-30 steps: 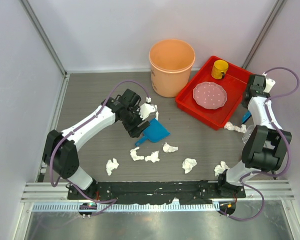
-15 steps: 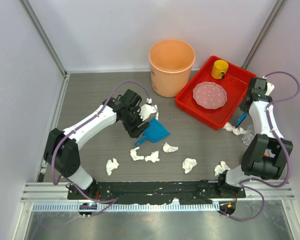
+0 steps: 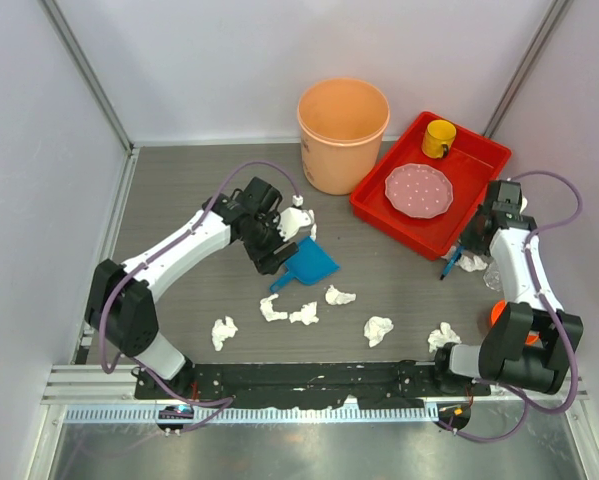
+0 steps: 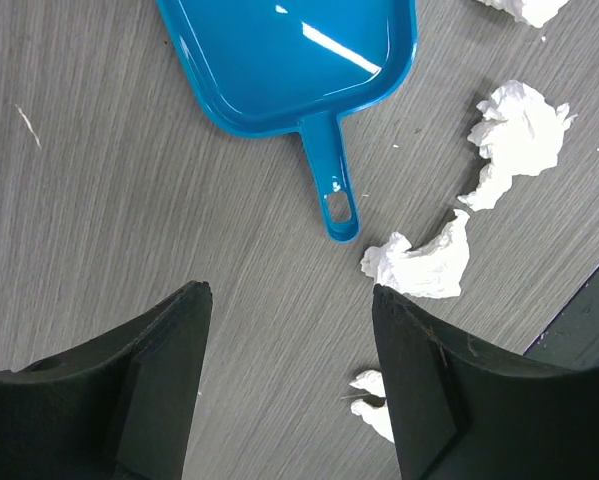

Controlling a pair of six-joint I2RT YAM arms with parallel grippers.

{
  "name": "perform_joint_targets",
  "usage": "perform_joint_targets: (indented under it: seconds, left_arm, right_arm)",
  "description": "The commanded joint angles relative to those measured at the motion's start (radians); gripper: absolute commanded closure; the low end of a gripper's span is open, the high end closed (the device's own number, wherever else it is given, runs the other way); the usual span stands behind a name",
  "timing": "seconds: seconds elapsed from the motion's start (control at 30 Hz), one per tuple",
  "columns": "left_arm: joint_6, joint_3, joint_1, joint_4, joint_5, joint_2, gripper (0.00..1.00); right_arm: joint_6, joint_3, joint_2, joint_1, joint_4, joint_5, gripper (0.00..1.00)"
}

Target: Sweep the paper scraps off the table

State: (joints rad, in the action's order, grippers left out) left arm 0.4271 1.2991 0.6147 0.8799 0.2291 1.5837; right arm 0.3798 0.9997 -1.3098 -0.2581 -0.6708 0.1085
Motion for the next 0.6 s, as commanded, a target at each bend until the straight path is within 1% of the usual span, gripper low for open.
perform_joint_targets:
  seconds: [0.0, 0.1, 0.17, 0.2, 0.27, 0.33, 0.4, 0.43, 0.47, 0.57]
  left_arm:
    - [0.012, 0.019, -0.006, -0.001, 0.004, -0.076, 0.31]
    - [0.015, 0.016, -0.007, -0.002, 0.004, -0.090, 0.31]
    - [0.016, 0.015, -0.007, -0.002, 0.004, -0.094, 0.31]
    - [0.015, 0.016, -0.007, -0.001, 0.006, -0.097, 0.31]
    - [0.016, 0.019, -0.009, 0.002, 0.006, -0.102, 0.31]
    - [0.016, 0.020, -0.009, 0.002, 0.006, -0.108, 0.31]
    - [0.016, 0.020, -0.009, 0.002, 0.004, -0.111, 0.31]
    - [0.016, 0.019, -0.009, 0.002, 0.009, -0.114, 0.31]
    - [0.016, 0.017, -0.009, 0.002, 0.009, -0.116, 0.32]
    - [0.015, 0.016, -0.009, 0.002, 0.012, -0.122, 0.31]
  right_arm:
    - [0.036, -0.039, 0.030, 0.042, -0.097, -0.093, 0.99]
    - [0.063, -0.041, 0.067, 0.143, -0.159, -0.079, 0.99]
    - [0.093, -0.035, 0.099, 0.187, -0.196, -0.082, 0.99]
    - [0.103, -0.020, 0.109, 0.227, -0.240, -0.082, 0.99]
    - [0.131, -0.018, 0.135, 0.258, -0.274, -0.092, 0.99]
    - [0.152, -0.035, 0.148, 0.331, -0.311, -0.095, 0.99]
    - [0.194, -0.070, 0.170, 0.371, -0.312, -0.095, 0.99]
    - [0.214, -0.081, 0.176, 0.411, -0.306, -0.095, 0.99]
    - [0.231, -0.096, 0.181, 0.430, -0.299, -0.127, 0.99]
    - [0.287, -0.072, 0.184, 0.529, -0.248, -0.127, 0.99]
